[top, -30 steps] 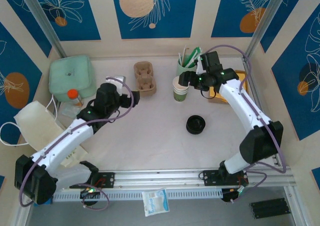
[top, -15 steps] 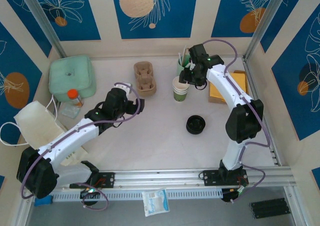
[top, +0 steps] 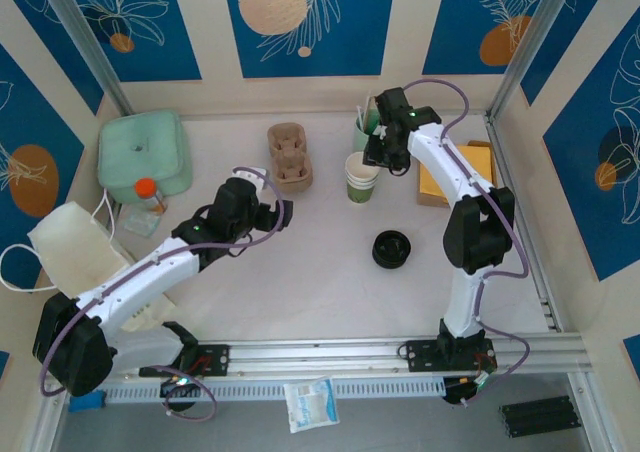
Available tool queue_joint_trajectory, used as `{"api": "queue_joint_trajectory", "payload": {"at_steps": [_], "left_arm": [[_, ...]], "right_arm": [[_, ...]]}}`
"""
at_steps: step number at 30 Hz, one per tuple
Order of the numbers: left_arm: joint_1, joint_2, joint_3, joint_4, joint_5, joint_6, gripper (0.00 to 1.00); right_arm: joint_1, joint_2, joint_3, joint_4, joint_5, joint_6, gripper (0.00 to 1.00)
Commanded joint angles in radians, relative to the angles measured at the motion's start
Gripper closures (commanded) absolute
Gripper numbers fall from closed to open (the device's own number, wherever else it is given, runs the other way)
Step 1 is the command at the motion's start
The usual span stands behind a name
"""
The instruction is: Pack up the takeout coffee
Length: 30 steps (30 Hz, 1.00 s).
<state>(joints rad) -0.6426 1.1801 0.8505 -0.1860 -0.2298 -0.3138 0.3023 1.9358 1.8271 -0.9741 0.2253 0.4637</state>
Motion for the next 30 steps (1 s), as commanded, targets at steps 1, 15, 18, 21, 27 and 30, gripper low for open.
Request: {"api": "queue_joint_trajectory", "payload": {"at_steps": [1,15,18,21,27,30], "left_arm": [[-0.011,-0.017,0.0,0.037,0.0,0.001,0.0],[-0.014,-0.028,-0.013,0.057,0.001,0.004,0.01],[-0.015,-0.03,-0.009,0.054,0.001,0.006,0.01],[-0.014,-0.031,-0.004,0.049,0.0,0.007,0.0],[-0.014,-0.036,0.001,0.04,-0.005,0.011,0.01],[-0.016,-0.037,0.002,0.038,-0.008,0.011,0.01]], "right_arm": [[-0.007,0.012,0.02,-0.004,-0.006,0.003,0.59],[-0.008,0.055,0.048,-0.003,-0.035,-0.002,0.71],[-0.002,0.064,0.057,-0.005,-0.04,-0.003,0.75],[0.002,0.067,0.064,-0.006,-0.045,-0.005,0.79],[0.01,0.072,0.063,-0.003,-0.046,-0.005,0.91],[0.011,0.072,0.063,-0.005,-0.047,-0.006,0.96]]}}
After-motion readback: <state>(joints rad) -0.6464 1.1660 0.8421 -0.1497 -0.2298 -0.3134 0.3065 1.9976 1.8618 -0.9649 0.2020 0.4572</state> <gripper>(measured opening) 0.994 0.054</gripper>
